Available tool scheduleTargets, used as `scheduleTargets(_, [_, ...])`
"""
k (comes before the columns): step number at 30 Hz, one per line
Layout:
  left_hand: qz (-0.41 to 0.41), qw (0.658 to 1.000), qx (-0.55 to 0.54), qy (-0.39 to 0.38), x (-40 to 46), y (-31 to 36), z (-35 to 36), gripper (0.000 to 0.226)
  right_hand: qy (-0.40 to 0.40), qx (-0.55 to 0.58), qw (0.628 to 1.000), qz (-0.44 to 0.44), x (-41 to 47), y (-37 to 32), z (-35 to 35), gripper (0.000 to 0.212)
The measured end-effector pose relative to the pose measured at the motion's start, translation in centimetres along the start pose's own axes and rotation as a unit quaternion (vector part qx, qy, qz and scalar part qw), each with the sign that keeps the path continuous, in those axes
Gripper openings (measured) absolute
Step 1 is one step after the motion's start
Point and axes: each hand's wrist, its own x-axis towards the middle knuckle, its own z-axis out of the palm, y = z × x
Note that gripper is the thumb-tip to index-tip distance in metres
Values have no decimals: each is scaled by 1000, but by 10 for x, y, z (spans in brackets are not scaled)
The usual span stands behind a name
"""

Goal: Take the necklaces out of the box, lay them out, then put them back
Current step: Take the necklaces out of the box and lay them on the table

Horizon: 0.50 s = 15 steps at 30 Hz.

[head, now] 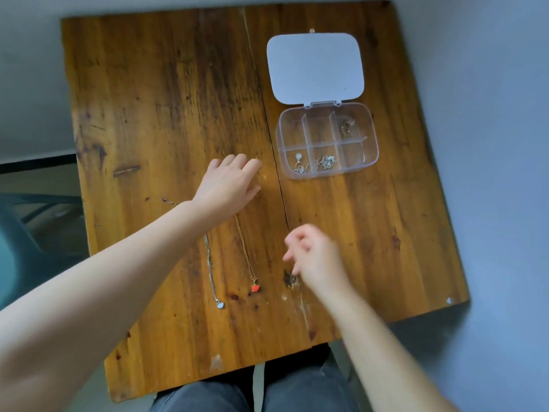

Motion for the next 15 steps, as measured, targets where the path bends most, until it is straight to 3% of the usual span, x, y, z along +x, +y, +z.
scheduleTargets(3, [16,999,-36,28,20,32,-4,44,144,-44,985,-81,63,-21,-82,19])
scheduleTargets(5, [-2,999,-46,21,32,48,-3,37,173,-142,970,-99,110,-35,-124,24])
scheduleTargets(8, [-51,996,-65,21,39,57,4,27,109,-349,926,-96,166,-50,-153,30])
scheduleTargets(11, [-64,995,-72,33,40,59,8,25,54,-544,825,-140,194,-63,-154,22])
scheduleTargets(15, [-70,994,-71,43,39,62,9,23,30,-662,729,-170,201,-70,-147,11])
